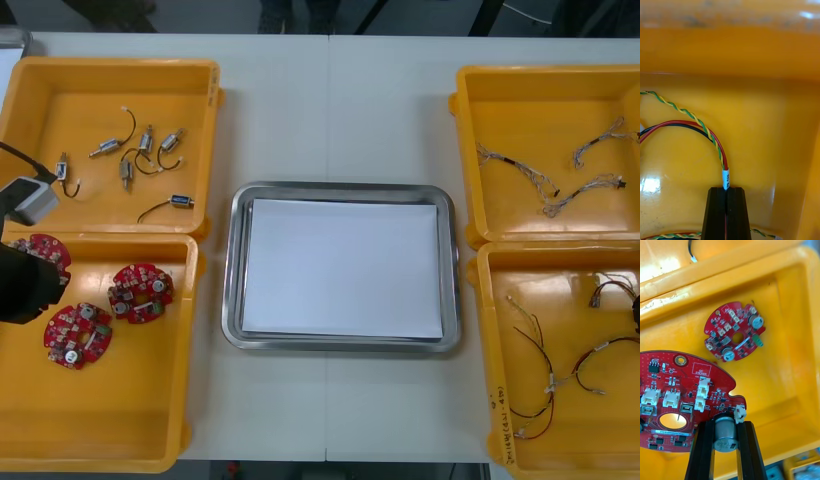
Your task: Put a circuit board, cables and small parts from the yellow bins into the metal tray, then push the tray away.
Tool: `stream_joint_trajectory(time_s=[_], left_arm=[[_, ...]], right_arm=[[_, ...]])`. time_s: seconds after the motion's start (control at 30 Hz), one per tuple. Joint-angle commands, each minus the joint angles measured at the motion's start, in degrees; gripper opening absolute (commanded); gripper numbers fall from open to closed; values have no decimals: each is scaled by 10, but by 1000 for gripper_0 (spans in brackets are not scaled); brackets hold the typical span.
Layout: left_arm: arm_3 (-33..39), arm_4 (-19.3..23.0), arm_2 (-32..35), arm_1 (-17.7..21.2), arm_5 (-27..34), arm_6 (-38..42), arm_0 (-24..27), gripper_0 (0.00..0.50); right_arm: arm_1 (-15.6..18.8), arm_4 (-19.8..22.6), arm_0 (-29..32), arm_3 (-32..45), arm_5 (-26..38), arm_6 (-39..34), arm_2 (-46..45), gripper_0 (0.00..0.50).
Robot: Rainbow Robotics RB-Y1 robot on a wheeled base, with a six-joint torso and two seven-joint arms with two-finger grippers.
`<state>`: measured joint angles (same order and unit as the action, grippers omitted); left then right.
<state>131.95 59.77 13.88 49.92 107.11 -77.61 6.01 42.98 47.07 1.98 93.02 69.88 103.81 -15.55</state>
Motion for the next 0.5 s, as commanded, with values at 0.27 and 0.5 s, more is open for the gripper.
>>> stream_joint_trajectory(time_s=[0.27, 0.5], left_arm=[[72, 8, -126, 23, 24, 141, 122, 1], [81, 4, -205, 16, 24, 220, 182, 3]], right_arm=[[19, 0, -22, 67, 99, 22, -48, 0], [19, 4, -30, 117, 167, 19, -79, 0]])
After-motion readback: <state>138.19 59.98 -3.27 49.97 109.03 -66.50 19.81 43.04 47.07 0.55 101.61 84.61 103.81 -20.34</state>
